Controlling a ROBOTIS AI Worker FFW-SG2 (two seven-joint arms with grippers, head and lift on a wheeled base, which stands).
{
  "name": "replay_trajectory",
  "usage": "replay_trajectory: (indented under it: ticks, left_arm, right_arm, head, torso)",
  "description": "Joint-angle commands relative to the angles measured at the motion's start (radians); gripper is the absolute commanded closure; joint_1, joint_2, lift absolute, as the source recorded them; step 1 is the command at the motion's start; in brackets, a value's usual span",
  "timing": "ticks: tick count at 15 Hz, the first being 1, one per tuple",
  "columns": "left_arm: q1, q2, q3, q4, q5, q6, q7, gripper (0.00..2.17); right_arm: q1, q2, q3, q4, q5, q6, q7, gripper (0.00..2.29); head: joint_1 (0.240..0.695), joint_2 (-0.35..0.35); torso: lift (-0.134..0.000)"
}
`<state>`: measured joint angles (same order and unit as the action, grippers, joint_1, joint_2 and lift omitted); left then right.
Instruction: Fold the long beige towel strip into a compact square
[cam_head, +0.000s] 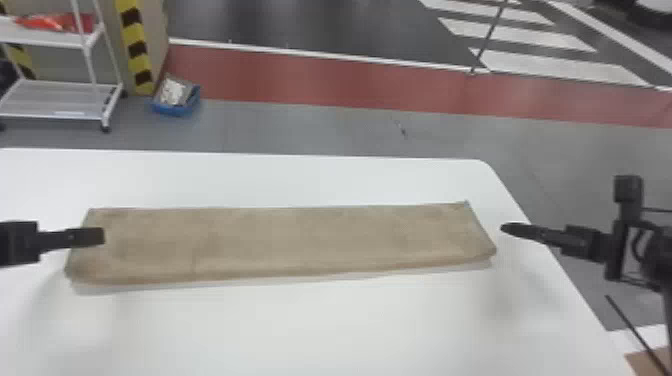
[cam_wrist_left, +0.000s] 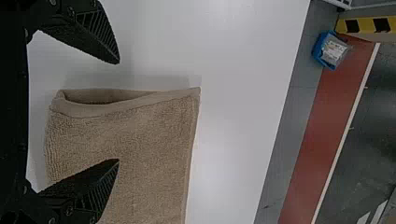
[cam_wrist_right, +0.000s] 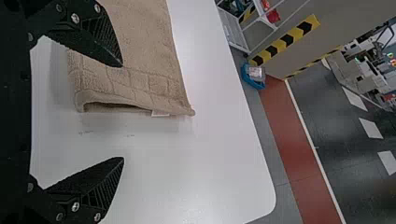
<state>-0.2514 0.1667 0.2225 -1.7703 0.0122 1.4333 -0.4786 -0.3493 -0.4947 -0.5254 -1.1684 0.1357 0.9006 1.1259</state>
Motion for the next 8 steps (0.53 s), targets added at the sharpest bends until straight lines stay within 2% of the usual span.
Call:
replay_trajectory:
  ticks: [1,8]
  left_arm:
    - [0.000,-0.001,0.000,0.003,0.002,-0.023,0.001,0.15]
    - [0.006,0.002,0.002,0.002,-0.003,-0.050,-0.003,0.15]
  right_arm:
    - [0.001,0.002,-0.004,-0.030,-0.001,0.013,0.000,0.18]
    - [0.004,0.010,-0.010,-0.030,-0.005,0.007,-0.006,0.16]
  head:
    - [0.695,-0.232]
    - [0.695,-0.225]
  torso:
    - [-0.124]
    - [-0.124]
